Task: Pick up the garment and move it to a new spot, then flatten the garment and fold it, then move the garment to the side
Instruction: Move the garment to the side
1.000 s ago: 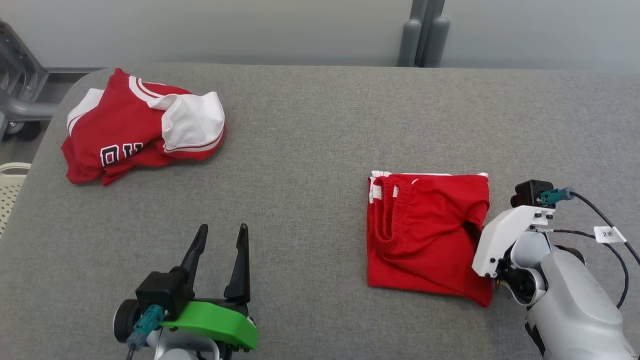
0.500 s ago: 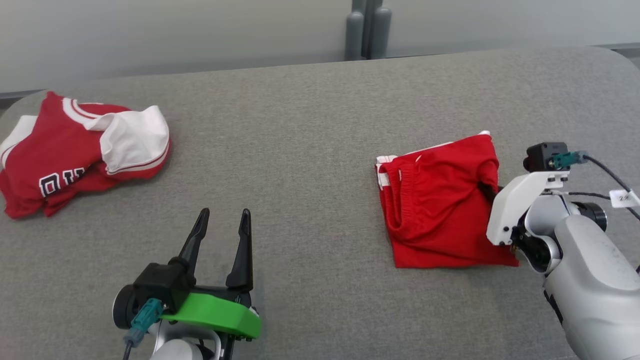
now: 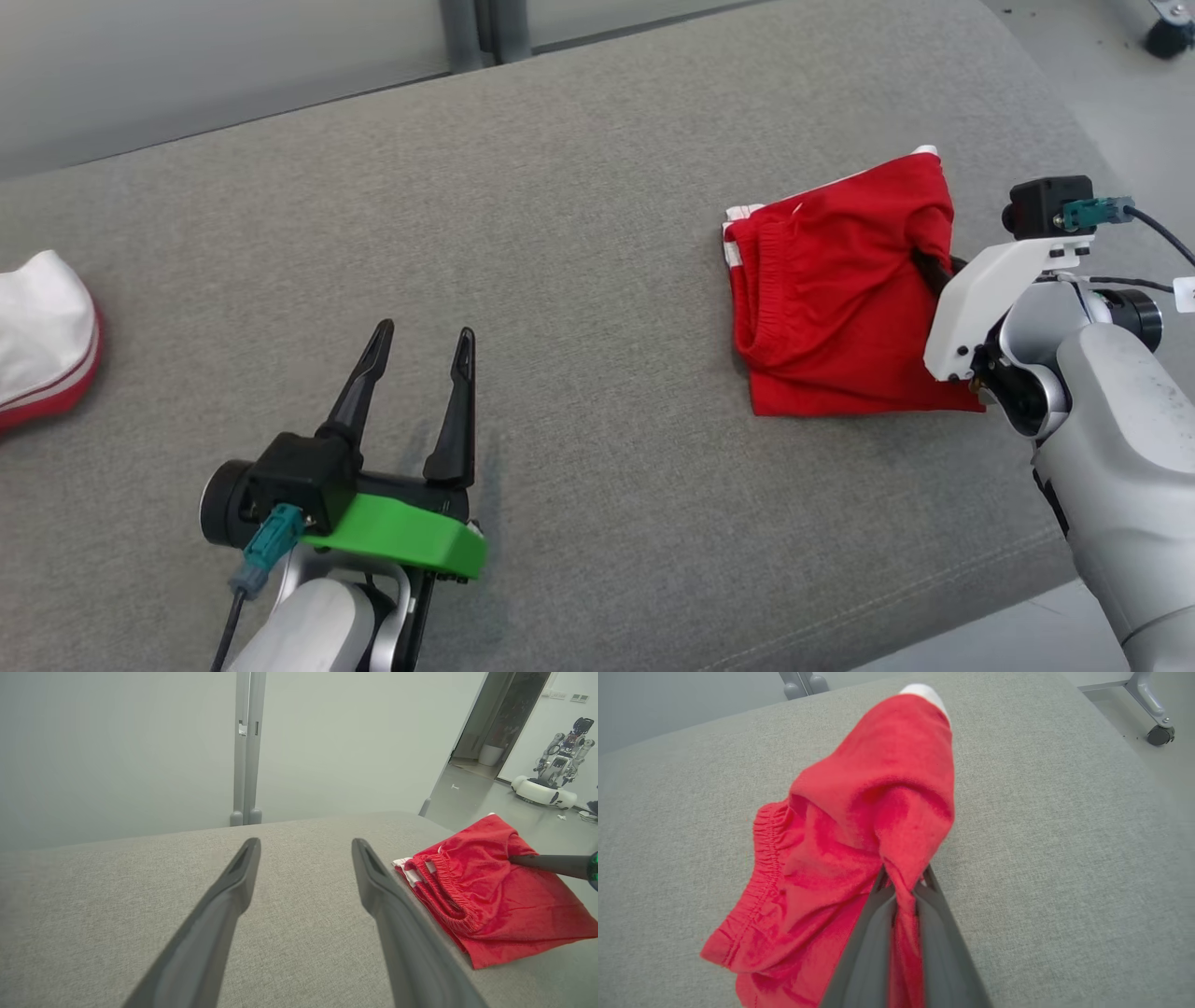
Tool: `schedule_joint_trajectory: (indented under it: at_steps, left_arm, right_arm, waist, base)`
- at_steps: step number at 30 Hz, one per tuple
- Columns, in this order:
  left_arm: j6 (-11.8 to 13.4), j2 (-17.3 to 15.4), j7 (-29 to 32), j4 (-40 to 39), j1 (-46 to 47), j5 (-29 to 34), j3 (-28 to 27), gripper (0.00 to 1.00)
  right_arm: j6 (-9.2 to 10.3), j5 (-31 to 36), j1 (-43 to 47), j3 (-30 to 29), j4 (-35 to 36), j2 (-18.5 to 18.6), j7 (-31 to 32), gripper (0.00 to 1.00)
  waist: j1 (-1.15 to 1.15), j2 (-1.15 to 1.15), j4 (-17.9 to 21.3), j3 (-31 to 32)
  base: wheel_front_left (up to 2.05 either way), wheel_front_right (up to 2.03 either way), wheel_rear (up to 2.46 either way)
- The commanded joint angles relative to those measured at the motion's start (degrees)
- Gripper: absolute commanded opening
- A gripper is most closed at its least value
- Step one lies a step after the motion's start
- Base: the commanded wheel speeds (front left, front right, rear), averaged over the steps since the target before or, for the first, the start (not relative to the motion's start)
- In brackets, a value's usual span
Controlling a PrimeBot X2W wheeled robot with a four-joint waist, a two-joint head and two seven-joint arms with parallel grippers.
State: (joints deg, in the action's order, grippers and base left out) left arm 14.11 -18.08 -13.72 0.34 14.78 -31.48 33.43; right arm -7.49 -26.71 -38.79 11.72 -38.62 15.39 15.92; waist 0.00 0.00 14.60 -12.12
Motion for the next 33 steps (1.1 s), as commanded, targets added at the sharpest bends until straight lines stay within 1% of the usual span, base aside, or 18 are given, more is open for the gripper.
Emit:
schedule_joint_trajectory:
  at_steps: [1, 7, 17, 20, 25, 33]
  left_arm:
    - [-0.08, -0.56, 0.01, -0.09, 0.90, 0.68, -0.08, 1.00]
    - [0.25, -1.19, 0.81, -0.87, 1.64, 1.19, 0.24, 1.00]
    - [0.88, -2.63, 2.07, -2.37, 2.78, 1.80, 0.12, 1.00]
    - [1.15, -3.19, 2.51, -3.29, 3.16, 2.16, 0.13, 1.00]
    - [1.71, -4.30, 4.01, -5.06, 4.23, 3.16, 0.33, 1.00]
    - [2.15, -5.65, 5.98, -7.76, 5.53, 4.46, 0.73, 1.00]
  right_arm:
    - [-0.01, -0.33, -0.99, 0.02, -0.04, 0.09, -0.60, 0.00]
    - [-0.01, -0.86, -2.62, -0.07, -1.10, 0.23, -1.72, 0.00]
    - [-0.01, 0.00, -7.08, -1.22, -4.15, -0.17, -5.19, 0.00]
    - [-0.01, 1.23, -8.88, -2.10, -5.96, 0.86, -6.91, 0.00]
    - [-0.01, 2.74, -12.01, -5.53, -10.45, 3.09, -9.54, 0.00]
    - [0.00, 6.03, -16.57, -10.02, -16.94, 7.62, -13.47, 0.00]
  waist:
    - [0.00, 0.00, 4.40, -3.62]
    - [0.00, 0.00, 5.05, -4.97]
    - [0.00, 0.00, 2.51, -7.56]
    - [0.00, 0.00, 1.60, -8.53]
    - [0.00, 0.00, -0.15, -10.57]
    - [0.00, 0.00, -2.48, -13.81]
  base:
    - [0.00, 0.00, 0.00]
    - [0.00, 0.00, 0.00]
    - [0.00, 0.00, 0.00]
    - [0.00, 0.00, 0.00]
    - [0.00, 0.00, 0.00]
    - [0.00, 0.00, 0.00]
